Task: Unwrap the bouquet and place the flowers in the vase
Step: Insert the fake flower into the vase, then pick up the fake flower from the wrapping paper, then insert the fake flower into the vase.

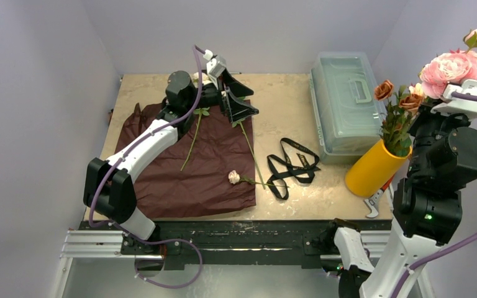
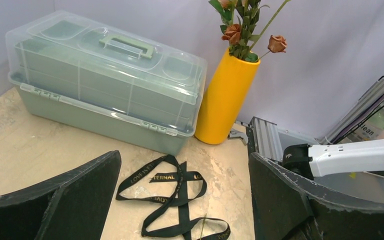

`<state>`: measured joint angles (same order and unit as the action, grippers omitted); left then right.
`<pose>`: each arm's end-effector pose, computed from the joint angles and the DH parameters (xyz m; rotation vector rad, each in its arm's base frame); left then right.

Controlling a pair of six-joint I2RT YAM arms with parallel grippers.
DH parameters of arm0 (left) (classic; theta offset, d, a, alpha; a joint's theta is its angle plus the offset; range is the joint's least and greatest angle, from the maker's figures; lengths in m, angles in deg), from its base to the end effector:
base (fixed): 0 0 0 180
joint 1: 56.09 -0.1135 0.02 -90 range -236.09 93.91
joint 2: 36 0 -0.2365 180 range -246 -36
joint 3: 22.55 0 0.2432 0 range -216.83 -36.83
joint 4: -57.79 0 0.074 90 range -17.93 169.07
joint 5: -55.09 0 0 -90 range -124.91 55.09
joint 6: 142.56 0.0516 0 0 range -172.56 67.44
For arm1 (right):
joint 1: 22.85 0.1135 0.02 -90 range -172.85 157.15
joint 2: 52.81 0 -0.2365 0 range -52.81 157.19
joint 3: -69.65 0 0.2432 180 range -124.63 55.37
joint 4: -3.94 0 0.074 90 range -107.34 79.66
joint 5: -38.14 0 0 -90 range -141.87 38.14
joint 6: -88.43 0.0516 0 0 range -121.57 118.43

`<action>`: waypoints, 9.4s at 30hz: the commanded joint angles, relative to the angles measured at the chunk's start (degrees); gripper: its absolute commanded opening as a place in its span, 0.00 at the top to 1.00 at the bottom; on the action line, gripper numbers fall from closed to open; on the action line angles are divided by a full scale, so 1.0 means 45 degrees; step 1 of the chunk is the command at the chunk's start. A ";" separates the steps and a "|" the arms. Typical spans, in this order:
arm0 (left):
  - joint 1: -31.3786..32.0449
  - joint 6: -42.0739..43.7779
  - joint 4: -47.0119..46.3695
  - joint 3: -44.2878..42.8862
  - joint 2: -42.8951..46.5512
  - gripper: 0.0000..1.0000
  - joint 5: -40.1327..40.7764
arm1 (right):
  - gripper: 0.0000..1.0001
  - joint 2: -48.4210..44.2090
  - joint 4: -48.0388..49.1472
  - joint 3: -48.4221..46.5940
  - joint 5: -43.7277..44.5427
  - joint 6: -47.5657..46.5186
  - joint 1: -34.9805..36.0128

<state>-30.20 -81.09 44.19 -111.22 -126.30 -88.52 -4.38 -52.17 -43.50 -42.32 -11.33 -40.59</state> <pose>0.3117 -0.1975 0.3648 0.8205 1.3859 -1.3854 0.0835 -0.0357 0.5290 0.2389 1.4225 -0.5132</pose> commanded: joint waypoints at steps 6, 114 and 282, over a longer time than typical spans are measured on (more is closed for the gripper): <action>0.0028 0.0782 0.0504 -0.0675 0.0261 0.00 0.0144 | 1.00 -0.0703 -0.0007 0.1814 0.0109 0.1717 -0.0234; 0.0148 1.7045 1.4980 0.0983 -0.1794 0.15 0.2191 | 0.04 0.7695 -0.3688 -0.5944 -0.5511 -0.0156 0.6829; 0.2022 1.3624 0.6401 -0.0504 0.3176 0.00 0.2591 | 1.00 -0.0582 0.0429 0.2464 -0.3022 -0.6723 0.4830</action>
<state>-21.43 -18.95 75.78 -113.98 -114.43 -76.71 -8.42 -50.44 -30.28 -58.04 -38.93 -18.75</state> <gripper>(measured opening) 0.996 0.008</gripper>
